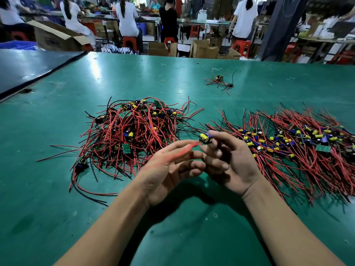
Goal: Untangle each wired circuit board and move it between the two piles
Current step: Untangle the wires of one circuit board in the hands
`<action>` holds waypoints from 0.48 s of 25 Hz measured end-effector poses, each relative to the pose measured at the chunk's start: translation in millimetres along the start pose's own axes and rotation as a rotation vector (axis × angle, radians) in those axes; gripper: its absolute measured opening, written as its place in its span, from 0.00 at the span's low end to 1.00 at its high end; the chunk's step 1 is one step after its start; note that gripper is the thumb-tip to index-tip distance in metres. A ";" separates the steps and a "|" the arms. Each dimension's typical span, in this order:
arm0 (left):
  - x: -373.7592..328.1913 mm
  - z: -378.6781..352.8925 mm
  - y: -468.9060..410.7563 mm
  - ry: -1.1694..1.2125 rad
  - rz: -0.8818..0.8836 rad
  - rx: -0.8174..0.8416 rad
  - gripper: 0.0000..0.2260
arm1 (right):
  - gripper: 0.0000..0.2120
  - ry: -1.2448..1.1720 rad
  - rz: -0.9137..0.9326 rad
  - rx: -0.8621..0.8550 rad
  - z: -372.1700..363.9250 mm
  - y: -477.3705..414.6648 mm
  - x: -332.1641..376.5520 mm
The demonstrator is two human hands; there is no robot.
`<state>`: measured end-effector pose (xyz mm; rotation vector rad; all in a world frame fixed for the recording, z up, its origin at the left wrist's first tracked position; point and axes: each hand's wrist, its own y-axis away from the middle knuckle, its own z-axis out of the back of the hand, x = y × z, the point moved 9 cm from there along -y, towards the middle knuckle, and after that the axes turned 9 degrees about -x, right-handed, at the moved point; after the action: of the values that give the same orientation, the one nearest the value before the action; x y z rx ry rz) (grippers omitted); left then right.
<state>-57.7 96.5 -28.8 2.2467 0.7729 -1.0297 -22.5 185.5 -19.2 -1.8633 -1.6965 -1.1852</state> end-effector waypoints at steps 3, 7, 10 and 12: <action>11.2 -6.1 1.5 -0.059 0.087 0.051 0.16 | 0.13 0.192 -0.073 -0.027 6.7 0.8 -9.7; 13.1 -4.2 2.1 -0.127 0.035 0.038 0.15 | 0.12 0.366 -0.036 -0.011 7.7 -2.0 -19.0; 11.4 5.5 -2.7 -0.183 -0.012 -0.045 0.10 | 0.12 0.402 0.076 -0.114 19.1 -7.8 -11.8; 8.9 9.9 -3.5 -0.266 -0.059 -0.091 0.08 | 0.11 0.554 0.192 -0.186 25.5 -10.9 -1.7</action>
<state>-60.1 94.7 -42.3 1.9693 0.7571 -1.2642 -24.0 205.5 -38.3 -1.5470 -1.1150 -1.6276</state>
